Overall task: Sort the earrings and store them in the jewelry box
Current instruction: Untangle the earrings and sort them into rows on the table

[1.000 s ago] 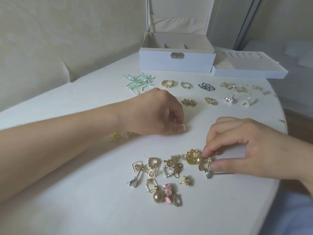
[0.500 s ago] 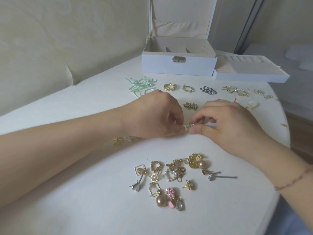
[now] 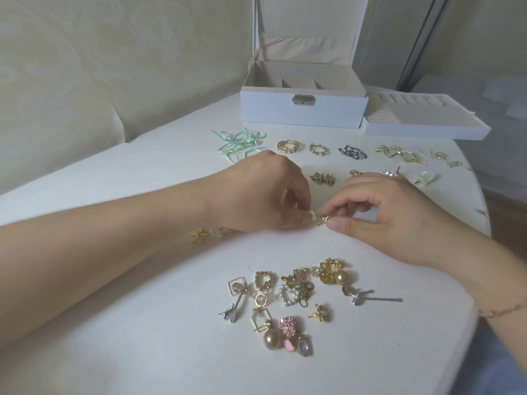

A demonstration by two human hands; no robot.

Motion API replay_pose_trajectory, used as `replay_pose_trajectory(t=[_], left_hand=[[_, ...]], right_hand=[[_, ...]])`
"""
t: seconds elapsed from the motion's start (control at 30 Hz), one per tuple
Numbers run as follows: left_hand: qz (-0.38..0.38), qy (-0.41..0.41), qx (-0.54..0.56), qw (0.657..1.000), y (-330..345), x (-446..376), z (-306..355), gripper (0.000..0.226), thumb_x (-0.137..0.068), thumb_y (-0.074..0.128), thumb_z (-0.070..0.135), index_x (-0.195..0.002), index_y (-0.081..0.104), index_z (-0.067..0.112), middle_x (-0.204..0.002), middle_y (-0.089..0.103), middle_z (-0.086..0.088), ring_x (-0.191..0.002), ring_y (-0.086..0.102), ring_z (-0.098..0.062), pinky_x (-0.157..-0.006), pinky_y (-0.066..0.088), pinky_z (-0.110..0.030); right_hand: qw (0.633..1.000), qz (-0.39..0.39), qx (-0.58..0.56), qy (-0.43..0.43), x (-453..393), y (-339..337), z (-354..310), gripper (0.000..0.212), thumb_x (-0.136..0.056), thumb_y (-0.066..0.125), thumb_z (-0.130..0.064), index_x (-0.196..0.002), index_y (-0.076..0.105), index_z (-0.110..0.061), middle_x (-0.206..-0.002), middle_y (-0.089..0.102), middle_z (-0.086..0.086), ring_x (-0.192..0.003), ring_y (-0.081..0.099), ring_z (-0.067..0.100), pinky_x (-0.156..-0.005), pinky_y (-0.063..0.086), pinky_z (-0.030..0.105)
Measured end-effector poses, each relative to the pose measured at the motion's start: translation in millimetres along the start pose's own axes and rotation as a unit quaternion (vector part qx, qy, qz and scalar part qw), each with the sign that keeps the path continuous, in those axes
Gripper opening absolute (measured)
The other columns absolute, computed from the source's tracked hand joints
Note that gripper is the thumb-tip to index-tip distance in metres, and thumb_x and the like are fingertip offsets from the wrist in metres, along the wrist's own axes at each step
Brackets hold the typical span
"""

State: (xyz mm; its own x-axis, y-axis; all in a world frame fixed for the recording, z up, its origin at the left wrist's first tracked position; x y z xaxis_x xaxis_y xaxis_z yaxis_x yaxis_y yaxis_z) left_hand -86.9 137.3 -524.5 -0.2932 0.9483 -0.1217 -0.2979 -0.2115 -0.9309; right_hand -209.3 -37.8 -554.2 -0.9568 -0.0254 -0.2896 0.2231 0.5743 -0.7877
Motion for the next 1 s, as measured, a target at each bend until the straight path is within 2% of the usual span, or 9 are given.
replay_pose_trajectory(t=[0.2,0.3,0.6,0.7,0.77,0.9,1.0], left_hand=[[0.010,0.005,0.000,1.000,2.8,-0.5,-0.5,0.008,-0.083,0.072,0.039,-0.086,0.073,0.032,-0.077,0.061,0.015,-0.069,0.054,-0.001,-0.064,0.037,-0.016],[0.013,0.007,0.003,1.000,2.7,-0.7,-0.6,0.010,-0.083,0.072,0.039,-0.086,0.074,0.030,-0.076,0.062,0.014,-0.068,0.054,0.000,-0.064,0.036,-0.013],[0.013,0.002,0.013,1.000,2.0,-0.8,-2.0,0.012,-0.085,0.072,0.040,-0.089,0.075,0.029,-0.077,0.061,0.013,-0.069,0.053,-0.001,-0.063,0.033,-0.008],[0.012,0.003,0.019,1.000,0.8,-0.6,-2.3,0.016,-0.084,0.072,0.042,-0.091,0.076,0.029,-0.077,0.063,0.013,-0.069,0.054,0.000,-0.063,0.034,-0.009],[0.010,0.000,0.020,1.000,-0.5,-0.4,-2.7,0.016,-0.084,0.072,0.042,-0.092,0.076,0.029,-0.077,0.063,0.013,-0.069,0.054,0.000,-0.063,0.034,-0.009],[0.031,0.003,0.021,0.999,-6.4,-1.2,-3.1,0.006,-0.086,0.072,0.029,-0.090,0.076,0.030,-0.076,0.063,0.015,-0.068,0.053,0.003,-0.062,0.032,-0.006],[0.033,0.008,0.025,0.999,-12.1,-0.2,-3.7,0.008,-0.086,0.070,0.023,-0.087,0.076,0.028,-0.079,0.068,0.011,-0.070,0.055,-0.002,-0.065,0.037,-0.011]], right_hand=[[1.000,0.024,0.011,0.013,-1.8,5.4,-2.2,0.015,-0.074,0.079,-0.040,-0.075,0.067,-0.030,-0.075,0.064,-0.012,-0.082,0.057,0.008,-0.071,0.044,0.030],[0.999,0.034,0.032,0.021,-3.4,7.1,-1.7,0.016,-0.073,0.071,-0.046,-0.077,0.066,-0.031,-0.074,0.062,-0.013,-0.081,0.054,0.006,-0.069,0.043,0.029],[0.998,0.037,0.031,0.038,-2.8,7.5,-3.3,0.008,-0.078,0.077,-0.031,-0.080,0.069,-0.029,-0.074,0.060,-0.009,-0.077,0.051,0.006,-0.067,0.038,0.023],[0.999,0.032,0.022,0.035,-0.8,5.1,-4.5,0.012,-0.076,0.079,-0.028,-0.082,0.069,-0.032,-0.074,0.059,-0.008,-0.077,0.051,0.005,-0.068,0.037,0.015],[0.999,0.030,0.012,0.035,1.1,3.0,-4.6,0.016,-0.074,0.080,-0.027,-0.084,0.069,-0.035,-0.074,0.060,-0.009,-0.077,0.051,0.006,-0.070,0.039,0.014],[0.997,0.062,-0.029,0.026,9.8,-5.5,-5.4,0.015,-0.074,0.079,-0.031,-0.084,0.069,-0.034,-0.078,0.062,-0.009,-0.074,0.053,0.015,-0.068,0.043,0.019],[0.998,0.042,-0.039,-0.023,23.6,-15.7,-14.4,0.010,-0.076,0.073,-0.032,-0.086,0.071,-0.030,-0.076,0.061,-0.007,-0.071,0.053,0.011,-0.067,0.039,0.012]])
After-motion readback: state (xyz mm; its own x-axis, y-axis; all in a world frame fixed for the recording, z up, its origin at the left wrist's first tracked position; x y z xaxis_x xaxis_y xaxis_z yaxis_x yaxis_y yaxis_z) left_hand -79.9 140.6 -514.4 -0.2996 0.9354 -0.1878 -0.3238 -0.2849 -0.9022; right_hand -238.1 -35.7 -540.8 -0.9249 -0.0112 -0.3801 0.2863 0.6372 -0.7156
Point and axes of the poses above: each hand's wrist, its own x-axis away from the middle knuckle, its own y-axis out of the palm, z = x × y, the point moved 1 cm from there along -x, towards the middle knuckle
